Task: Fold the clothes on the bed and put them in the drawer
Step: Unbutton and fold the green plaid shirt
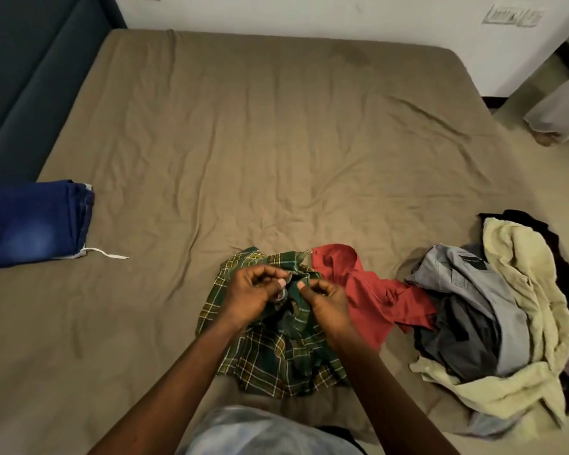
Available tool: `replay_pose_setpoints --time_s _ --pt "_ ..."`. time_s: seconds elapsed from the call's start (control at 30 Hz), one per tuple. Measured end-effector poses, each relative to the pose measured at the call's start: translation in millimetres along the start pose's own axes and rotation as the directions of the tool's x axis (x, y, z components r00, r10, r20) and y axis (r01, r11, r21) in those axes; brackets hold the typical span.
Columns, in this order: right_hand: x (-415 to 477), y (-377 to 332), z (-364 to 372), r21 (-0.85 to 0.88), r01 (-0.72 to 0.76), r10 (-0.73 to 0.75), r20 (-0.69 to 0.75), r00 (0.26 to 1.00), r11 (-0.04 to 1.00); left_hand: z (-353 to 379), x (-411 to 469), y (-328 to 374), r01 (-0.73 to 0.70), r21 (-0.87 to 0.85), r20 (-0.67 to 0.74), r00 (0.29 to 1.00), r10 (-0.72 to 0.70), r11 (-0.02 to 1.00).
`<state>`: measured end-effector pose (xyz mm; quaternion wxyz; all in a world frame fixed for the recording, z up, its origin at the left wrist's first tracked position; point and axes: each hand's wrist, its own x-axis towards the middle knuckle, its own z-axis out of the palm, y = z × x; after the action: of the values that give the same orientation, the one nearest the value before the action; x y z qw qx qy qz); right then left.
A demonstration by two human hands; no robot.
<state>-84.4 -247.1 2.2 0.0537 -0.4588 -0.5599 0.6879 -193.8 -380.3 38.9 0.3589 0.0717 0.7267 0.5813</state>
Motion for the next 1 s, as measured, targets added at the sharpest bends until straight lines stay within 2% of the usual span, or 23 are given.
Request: replay_pose_setpoints --time_s 0.03,0.2,0.3,0.37,0.47,0.63,0.77,0.87,0.93,0.97,1.0 --pt "0.5 2.4 -3.0 -0.047 0.007 -0.008 -0.023 1.0 0.999 -0.3 -1.2 -1.1 0.017 -0.009 -0.03 0.999 -0.017 1.0" --pt "-3.3 0.0 -9.3 0.083 -0.076 0.075 0.005 0.997 0.994 0.4 -3.7 -8.5 0.036 -0.056 -0.207 0.977 -0.047 0.998" --pt "-9.7 -2.6 -6.5 0.256 -0.263 0.228 0.158 0.961 0.93 4.3 -12.6 -8.1 0.01 -0.043 -0.231 0.973 -0.02 0.999" --pt "-12.0 -2.1 -5.2 0.276 -0.356 0.3 0.223 0.927 0.893 7.3 -18.1 -8.7 -0.014 0.003 -0.218 0.976 0.014 1.0" --pt "-14.6 2.6 -0.7 0.128 -0.371 0.334 0.239 0.912 0.92 9.8 -25.3 -12.2 -0.064 0.103 -0.208 0.975 0.084 0.993" --pt "-19.0 10.6 2.6 -0.157 -0.295 0.326 0.236 0.915 0.942 7.0 -30.9 -15.6 -0.106 0.172 -0.226 0.964 0.144 0.979" --pt "-23.8 11.8 -4.6 -0.425 -0.245 0.367 0.234 0.9 0.871 -0.1 -27.5 -10.2 -0.139 0.122 -0.27 0.948 0.167 0.983" --pt "-23.2 15.8 -9.1 -0.616 -0.107 0.28 0.191 0.941 0.781 -5.4 -19.7 -11.2 -0.135 0.117 -0.336 0.927 0.167 0.984" --pt "-25.8 15.7 -9.4 -0.611 -0.055 0.221 0.199 0.955 0.79 -6.7 -16.4 -9.1 -0.137 0.128 -0.352 0.92 0.174 0.982" --pt "-26.9 15.6 -8.6 -0.507 -0.068 0.213 0.234 0.949 0.859 -7.4 -15.4 -8.2 -0.138 0.155 -0.332 0.925 0.183 0.978" --pt "-27.5 14.7 -7.1 -0.331 -0.119 0.215 0.272 0.938 0.936 -7.6 -15.2 -7.1 -0.143 0.193 -0.29 0.937 0.195 0.971"
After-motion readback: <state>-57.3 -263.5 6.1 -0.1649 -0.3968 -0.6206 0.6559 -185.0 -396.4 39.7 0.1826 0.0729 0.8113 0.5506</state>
